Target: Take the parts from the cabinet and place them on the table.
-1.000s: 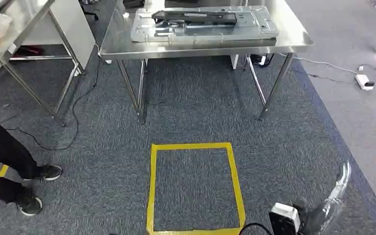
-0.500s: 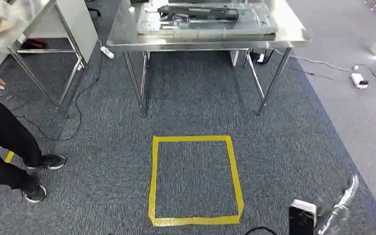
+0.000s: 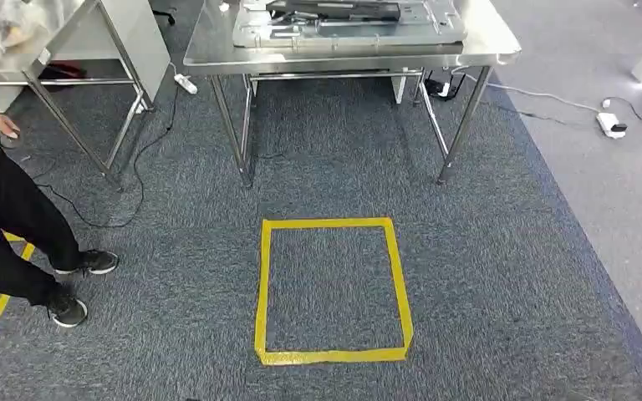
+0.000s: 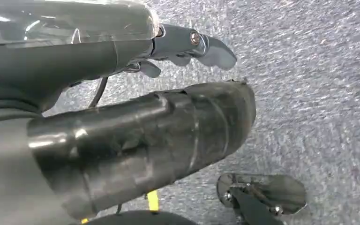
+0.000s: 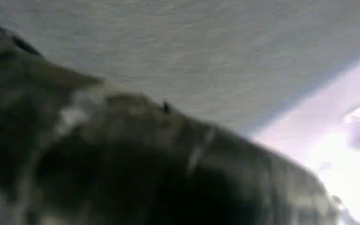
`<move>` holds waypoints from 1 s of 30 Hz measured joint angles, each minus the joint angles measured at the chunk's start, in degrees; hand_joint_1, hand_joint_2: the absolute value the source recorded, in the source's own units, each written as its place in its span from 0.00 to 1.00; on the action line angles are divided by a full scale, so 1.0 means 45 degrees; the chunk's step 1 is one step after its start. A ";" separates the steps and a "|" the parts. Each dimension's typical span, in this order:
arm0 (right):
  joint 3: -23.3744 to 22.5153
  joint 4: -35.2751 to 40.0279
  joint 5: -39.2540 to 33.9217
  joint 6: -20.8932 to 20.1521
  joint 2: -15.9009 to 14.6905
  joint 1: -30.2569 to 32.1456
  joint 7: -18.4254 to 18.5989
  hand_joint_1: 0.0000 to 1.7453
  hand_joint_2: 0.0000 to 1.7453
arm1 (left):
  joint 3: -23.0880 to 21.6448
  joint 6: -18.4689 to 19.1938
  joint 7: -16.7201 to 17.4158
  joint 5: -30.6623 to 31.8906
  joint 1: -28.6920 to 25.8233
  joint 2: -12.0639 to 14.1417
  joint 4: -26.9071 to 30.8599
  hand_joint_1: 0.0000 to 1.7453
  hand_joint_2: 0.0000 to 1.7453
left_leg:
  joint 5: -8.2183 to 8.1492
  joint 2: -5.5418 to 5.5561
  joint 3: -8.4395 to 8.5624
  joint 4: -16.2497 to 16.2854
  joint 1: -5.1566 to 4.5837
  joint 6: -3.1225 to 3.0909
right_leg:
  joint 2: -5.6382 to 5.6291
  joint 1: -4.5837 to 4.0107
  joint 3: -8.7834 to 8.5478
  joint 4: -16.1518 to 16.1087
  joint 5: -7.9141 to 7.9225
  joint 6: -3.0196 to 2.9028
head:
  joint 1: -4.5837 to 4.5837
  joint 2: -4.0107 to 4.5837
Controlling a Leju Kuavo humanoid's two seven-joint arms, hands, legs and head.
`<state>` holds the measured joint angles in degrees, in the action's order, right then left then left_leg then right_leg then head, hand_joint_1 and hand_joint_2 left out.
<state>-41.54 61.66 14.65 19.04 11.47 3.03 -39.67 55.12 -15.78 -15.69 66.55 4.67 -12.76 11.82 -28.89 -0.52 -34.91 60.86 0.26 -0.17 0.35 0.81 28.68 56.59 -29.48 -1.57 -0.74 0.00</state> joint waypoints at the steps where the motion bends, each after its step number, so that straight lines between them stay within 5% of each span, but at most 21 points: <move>1: -0.0340 -0.0753 0.0121 0.0044 -0.0058 -0.0111 0.0000 0.00 0.00 | 0.0000 -0.0005 0.0000 0.0000 -0.0022 0.0000 0.0000 0.00 0.00 | -0.0648 0.0001 -0.0288 0.0820 0.0013 0.0034 | 0.0002 -0.0013 0.0083 0.0010 0.0051 -0.0066 | 0.0005 0.0000; 3: -0.0956 -0.2473 0.0476 0.0273 -0.0209 -0.0412 0.0000 0.00 0.00 | 0.0015 -0.0029 -0.0015 -0.0034 -0.0037 0.0000 0.0000 0.00 0.00 | -0.1604 0.0000 -0.0974 0.2818 0.0023 0.0097 | -0.0018 -0.0060 0.0277 0.0048 0.0175 -0.0100 | 0.0000 0.0000; 4: -0.1243 -0.3430 0.0695 0.0457 -0.0321 -0.0553 0.0088 0.00 0.00 | 0.0019 -0.0044 -0.0015 -0.0034 -0.0039 0.0000 0.0000 0.00 0.00 | -0.1602 0.0000 -0.1010 0.3159 0.0022 0.0088 | -0.0029 -0.0074 0.0342 0.0078 0.0200 -0.0089 | 0.0010 0.0000; 6: -0.1655 -0.5172 0.1166 0.0899 -0.0515 -0.0751 0.0716 0.00 0.00 | 0.0039 -0.0063 -0.0019 -0.0049 -0.0050 0.0000 0.0000 0.00 0.00 | -0.0856 0.0010 -0.0240 0.2122 0.0021 0.0014 | -0.0125 -0.0119 0.0373 0.0118 0.0215 -0.0072 | 0.0005 0.0000; 8: -0.1834 -0.6576 0.1559 0.1356 -0.0573 -0.0927 0.1629 0.00 0.00 | 0.0068 -0.0092 -0.0019 -0.0078 -0.0058 0.0000 0.0000 0.00 0.00 | 0.0083 0.0292 0.1117 -0.0211 -0.0028 -0.0224 | -0.0251 -0.0167 0.0305 0.0141 0.0220 -0.0062 | 0.0005 0.0000; 9: -0.1898 -0.7192 0.1695 0.1506 -0.0553 -0.1024 0.2100 0.00 0.00 | 0.0102 -0.0102 -0.0015 -0.0088 -0.0066 0.0015 0.0000 0.00 0.00 | -0.0074 0.0581 0.1493 -0.0794 -0.0039 -0.0377 | -0.0288 -0.0211 0.0382 0.0164 0.0244 -0.0009 | -0.0015 0.0000; 13: -0.2038 -0.8854 0.2199 0.1967 -0.0534 -0.1165 0.4296 0.00 0.00 | 0.0213 -0.0189 0.0005 -0.0087 -0.0051 -0.0010 0.0000 0.00 0.00 | 0.0044 0.0388 0.1489 -0.1139 -0.0100 -0.0409 | -0.0568 -0.0115 0.0490 0.0130 0.0434 0.0291 | 0.0005 0.0000; 15: -0.2111 -0.9313 0.2336 0.2118 -0.0529 -0.1187 0.5033 0.00 0.00 | 0.0253 -0.0223 0.0024 -0.0097 -0.0061 -0.0058 0.0000 0.00 0.00 | 0.0240 0.0183 0.1582 -0.1430 0.0057 -0.0577 | -0.0325 -0.0117 0.0717 0.0658 -0.0053 0.0404 | -0.0015 0.0000; 17: -0.2140 -0.9677 0.2404 0.2122 -0.0466 -0.1235 0.5397 0.00 0.00 | 0.0306 -0.0223 0.0054 -0.0073 -0.0070 -0.0083 0.0000 0.00 0.00 | 0.0248 -0.0015 0.1491 -0.1392 0.0054 -0.0589 | -0.0259 -0.0037 0.1671 0.2567 -0.1063 0.0524 | -0.0010 0.0000; 19: -0.2140 -0.9928 0.2646 0.2045 -0.0403 -0.1234 0.5566 0.00 0.00 | 0.0325 -0.0223 0.0097 -0.0054 -0.0089 -0.0087 0.0000 0.00 0.00 | 0.0242 -0.0208 0.1404 -0.1304 0.0047 -0.0586 | -0.0226 0.0028 0.2389 0.4037 -0.1450 0.0641 | -0.0010 0.0000; 21: -0.2140 -1.0089 0.2865 0.1977 -0.0360 -0.1224 0.5576 0.00 0.00 | 0.0330 -0.0223 0.0102 -0.0024 -0.0085 -0.0116 0.0000 0.00 0.00 | 0.0188 -0.0362 0.1355 -0.1184 0.0075 -0.0542 | -0.0130 0.0135 0.1962 0.3223 -0.0684 0.0739 | -0.0010 0.0000; 23: -0.2140 -1.0167 0.3030 0.1874 -0.0354 -0.1253 0.5522 0.00 0.00 | 0.0330 -0.0223 0.0097 -0.0024 -0.0078 -0.0141 0.0000 0.00 0.00 | 0.0072 -0.0494 0.1327 -0.0980 0.0109 -0.0405 | 0.0182 0.0204 0.0745 0.0990 0.0338 0.0783 | -0.0015 0.0000; 24: -0.2136 -1.0215 0.3112 0.1793 -0.0311 -0.1303 0.5474 0.00 0.00 | 0.0330 -0.0223 0.0083 0.0000 -0.0077 -0.0136 0.0000 0.00 0.00 | -0.0001 -0.0545 0.1283 -0.0867 0.0068 -0.0297 | 0.0485 0.0134 0.0540 0.0490 0.0091 0.0726 | -0.0019 0.0000; 28: -0.2087 -1.0293 0.3370 0.1544 -0.0267 -0.1326 0.5091 0.00 0.00 | 0.0330 -0.0223 -0.0058 0.0005 -0.0020 -0.0146 0.0000 0.00 0.00 | -0.0012 -0.0717 0.1292 -0.0819 0.0064 0.0002 | 0.0138 0.0004 0.0688 0.0506 0.0248 0.0341 | -0.0005 0.0000; 29: -0.2057 -1.0313 0.3429 0.1491 -0.0262 -0.1337 0.5017 0.00 0.00 | 0.0330 -0.0223 -0.0088 0.0009 -0.0020 -0.0146 0.0000 0.00 0.00 | -0.0107 -0.0668 0.1204 -0.0722 0.0115 0.0077 | 0.0069 0.0098 0.0671 0.0386 0.0360 0.0182 | 0.0000 0.0000; 30: -0.2014 -1.0318 0.3462 0.1443 -0.0262 -0.1357 0.4959 0.00 0.00 | 0.0330 -0.0233 -0.0126 0.0005 -0.0020 -0.0146 0.0000 0.00 0.00 | -0.0418 -0.0358 0.1095 -0.0413 0.0133 0.0139 | 0.0039 0.0087 0.0700 0.0364 0.0401 0.0120 | 0.0005 0.0000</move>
<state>-50.60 15.23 30.23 25.53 10.29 -3.07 -17.35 56.61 -16.83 -16.26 66.58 4.58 -13.42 11.82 -30.78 -2.13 -29.98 59.00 0.86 0.45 0.52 1.20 31.83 58.23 -27.67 -1.03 -0.72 0.00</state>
